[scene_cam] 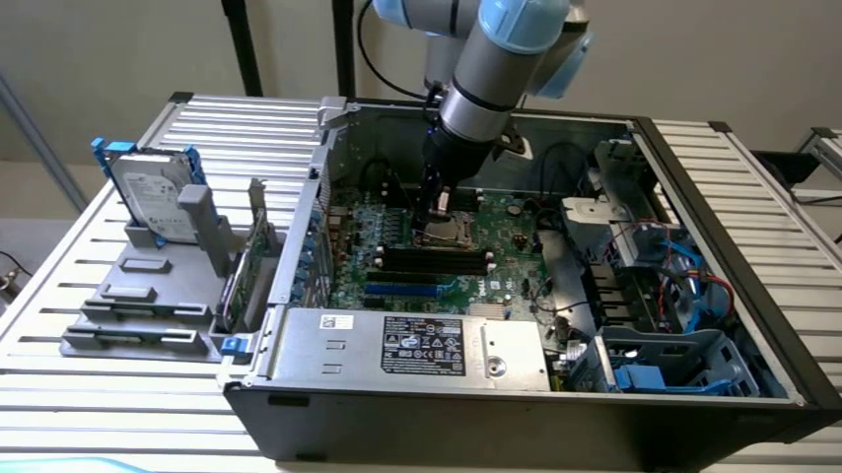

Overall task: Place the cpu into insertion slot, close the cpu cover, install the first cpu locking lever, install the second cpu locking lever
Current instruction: 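Close the cpu cover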

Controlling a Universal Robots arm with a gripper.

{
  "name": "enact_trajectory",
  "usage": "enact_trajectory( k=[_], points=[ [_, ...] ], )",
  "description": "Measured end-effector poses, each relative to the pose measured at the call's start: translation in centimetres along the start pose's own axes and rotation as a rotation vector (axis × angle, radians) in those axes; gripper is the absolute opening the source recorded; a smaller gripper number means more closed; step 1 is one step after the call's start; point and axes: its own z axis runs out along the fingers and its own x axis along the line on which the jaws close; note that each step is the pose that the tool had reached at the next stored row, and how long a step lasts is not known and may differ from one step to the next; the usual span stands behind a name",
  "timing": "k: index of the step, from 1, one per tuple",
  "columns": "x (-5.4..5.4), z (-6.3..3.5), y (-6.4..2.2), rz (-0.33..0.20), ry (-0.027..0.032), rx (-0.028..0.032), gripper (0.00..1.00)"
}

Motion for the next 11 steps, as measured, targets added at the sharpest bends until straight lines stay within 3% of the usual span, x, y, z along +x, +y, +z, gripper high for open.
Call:
enact_trajectory(
  k=[8,11],
  points=[
    [-0.01,0.22,-0.01,0.000,-0.0004,-0.0003,0.11],
    [0.02,-0.60,-0.32,0.000,0.0001,-0.0004,0.11]
  ],
)
